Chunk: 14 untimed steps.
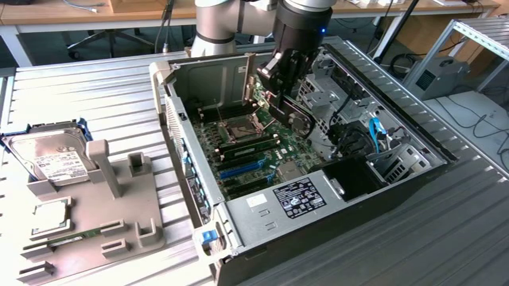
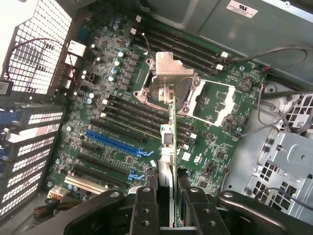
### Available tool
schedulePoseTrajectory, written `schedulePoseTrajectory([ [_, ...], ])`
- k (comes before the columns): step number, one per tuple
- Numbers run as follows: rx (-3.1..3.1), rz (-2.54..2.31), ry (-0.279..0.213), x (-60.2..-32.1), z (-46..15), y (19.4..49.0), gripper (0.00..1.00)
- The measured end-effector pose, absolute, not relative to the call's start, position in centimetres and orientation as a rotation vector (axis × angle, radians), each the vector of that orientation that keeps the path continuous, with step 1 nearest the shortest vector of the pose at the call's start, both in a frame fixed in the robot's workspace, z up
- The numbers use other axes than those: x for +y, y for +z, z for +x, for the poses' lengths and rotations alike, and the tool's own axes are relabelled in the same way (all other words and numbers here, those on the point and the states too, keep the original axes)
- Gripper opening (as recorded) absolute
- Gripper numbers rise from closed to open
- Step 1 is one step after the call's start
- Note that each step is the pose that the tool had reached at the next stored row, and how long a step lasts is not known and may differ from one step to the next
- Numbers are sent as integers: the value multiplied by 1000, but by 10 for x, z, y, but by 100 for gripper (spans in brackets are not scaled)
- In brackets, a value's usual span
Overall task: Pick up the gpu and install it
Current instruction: 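Insert the gpu into the slot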
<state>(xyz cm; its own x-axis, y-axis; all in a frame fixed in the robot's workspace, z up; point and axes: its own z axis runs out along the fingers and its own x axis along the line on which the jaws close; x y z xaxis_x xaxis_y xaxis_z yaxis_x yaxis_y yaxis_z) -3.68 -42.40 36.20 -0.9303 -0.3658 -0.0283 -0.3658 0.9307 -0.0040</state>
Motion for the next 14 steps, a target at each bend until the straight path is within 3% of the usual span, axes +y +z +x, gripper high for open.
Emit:
schedulePoseTrajectory([
  [14,3048,-635,3,-424,-37,362,26],
])
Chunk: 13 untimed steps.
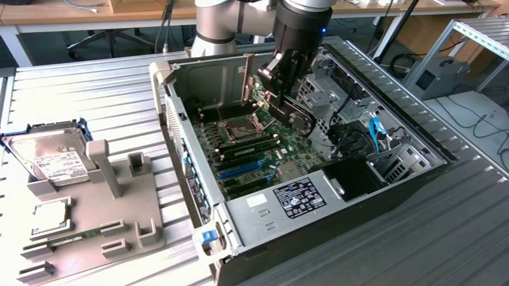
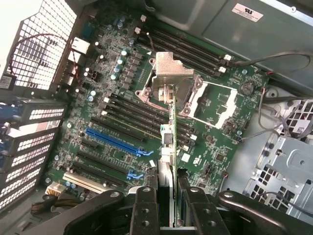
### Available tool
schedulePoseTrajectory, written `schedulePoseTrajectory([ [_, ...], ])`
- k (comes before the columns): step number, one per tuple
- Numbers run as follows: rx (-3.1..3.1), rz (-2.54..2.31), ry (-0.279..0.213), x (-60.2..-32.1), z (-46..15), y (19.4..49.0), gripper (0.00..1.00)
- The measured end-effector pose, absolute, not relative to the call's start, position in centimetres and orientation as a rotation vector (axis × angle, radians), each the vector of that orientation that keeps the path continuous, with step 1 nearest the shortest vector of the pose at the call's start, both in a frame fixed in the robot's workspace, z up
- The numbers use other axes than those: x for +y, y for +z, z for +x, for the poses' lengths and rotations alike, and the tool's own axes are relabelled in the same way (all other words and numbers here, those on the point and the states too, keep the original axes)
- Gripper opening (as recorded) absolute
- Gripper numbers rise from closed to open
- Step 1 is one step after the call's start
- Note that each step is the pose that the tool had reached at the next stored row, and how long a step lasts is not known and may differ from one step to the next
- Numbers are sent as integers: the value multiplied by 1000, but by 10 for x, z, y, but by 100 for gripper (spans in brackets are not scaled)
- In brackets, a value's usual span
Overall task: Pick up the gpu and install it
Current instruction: 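Insert the gpu into the slot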
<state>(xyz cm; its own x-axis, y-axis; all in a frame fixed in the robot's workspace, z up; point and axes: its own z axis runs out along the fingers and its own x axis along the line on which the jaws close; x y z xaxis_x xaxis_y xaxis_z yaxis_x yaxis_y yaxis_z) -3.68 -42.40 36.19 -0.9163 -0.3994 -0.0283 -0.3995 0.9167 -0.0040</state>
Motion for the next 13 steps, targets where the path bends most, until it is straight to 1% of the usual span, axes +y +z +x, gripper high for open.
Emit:
schedulePoseTrajectory([
  [13,3039,-673,3,-424,-37,362,26],
])
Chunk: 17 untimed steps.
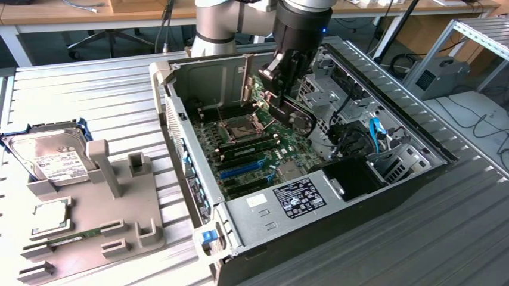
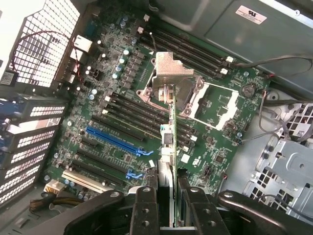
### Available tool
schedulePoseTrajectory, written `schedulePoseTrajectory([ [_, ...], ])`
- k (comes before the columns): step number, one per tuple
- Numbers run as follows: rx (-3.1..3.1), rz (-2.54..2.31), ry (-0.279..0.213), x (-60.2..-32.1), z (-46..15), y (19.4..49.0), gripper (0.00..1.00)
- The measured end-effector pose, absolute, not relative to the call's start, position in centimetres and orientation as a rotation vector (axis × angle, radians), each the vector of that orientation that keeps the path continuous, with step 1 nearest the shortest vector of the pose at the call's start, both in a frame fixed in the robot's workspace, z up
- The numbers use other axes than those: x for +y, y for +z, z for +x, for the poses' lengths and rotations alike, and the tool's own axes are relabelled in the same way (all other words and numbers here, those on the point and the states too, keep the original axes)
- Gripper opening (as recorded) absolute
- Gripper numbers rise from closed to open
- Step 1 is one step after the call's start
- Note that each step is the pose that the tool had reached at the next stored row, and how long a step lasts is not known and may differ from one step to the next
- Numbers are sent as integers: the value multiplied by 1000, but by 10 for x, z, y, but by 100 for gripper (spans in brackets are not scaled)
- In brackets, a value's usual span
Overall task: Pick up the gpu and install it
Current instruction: 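Insert the gpu into the slot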
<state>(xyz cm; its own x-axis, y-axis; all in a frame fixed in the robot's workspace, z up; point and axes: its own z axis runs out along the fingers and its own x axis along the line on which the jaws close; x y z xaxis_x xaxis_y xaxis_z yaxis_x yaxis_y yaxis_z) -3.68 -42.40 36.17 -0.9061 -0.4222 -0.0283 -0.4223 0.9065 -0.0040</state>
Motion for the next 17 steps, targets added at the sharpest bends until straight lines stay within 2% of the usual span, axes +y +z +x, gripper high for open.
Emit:
schedulePoseTrajectory([
  [17,3026,-730,4,-424,-37,361,26],
])
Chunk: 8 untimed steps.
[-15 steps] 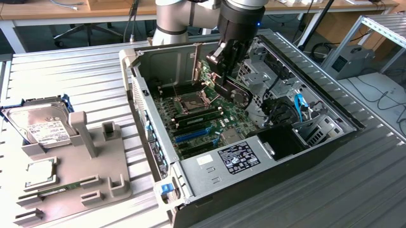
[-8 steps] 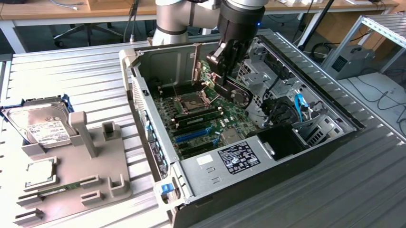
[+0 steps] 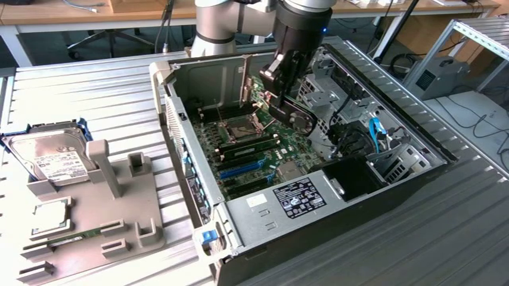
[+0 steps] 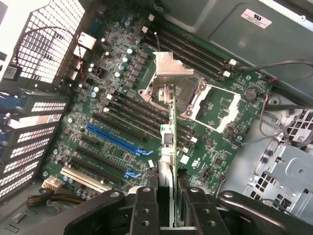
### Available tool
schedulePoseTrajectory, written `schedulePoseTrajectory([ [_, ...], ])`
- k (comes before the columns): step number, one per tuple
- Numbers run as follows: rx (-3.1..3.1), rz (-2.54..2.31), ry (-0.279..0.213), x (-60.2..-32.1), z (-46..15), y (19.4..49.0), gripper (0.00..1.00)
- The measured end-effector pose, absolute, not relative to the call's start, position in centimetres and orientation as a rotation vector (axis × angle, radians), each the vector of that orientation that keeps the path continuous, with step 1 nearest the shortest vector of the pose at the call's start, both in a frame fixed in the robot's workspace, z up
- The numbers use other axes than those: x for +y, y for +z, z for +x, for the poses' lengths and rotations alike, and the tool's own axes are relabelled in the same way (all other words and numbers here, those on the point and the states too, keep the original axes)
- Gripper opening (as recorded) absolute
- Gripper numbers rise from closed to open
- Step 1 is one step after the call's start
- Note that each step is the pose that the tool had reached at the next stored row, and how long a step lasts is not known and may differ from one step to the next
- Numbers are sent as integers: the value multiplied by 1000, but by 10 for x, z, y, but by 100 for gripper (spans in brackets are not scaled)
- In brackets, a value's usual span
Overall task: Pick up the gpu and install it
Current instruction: 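Insert the gpu into the slot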
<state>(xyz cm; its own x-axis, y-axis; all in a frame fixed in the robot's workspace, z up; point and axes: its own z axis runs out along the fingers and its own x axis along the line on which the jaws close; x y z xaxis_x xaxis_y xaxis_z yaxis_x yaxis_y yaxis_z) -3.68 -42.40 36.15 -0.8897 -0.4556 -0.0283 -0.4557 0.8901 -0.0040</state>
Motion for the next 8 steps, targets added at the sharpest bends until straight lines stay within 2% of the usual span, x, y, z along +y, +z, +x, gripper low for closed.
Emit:
schedulePoseTrajectory([
  [8,3020,-755,5,-424,-37,361,26],
])
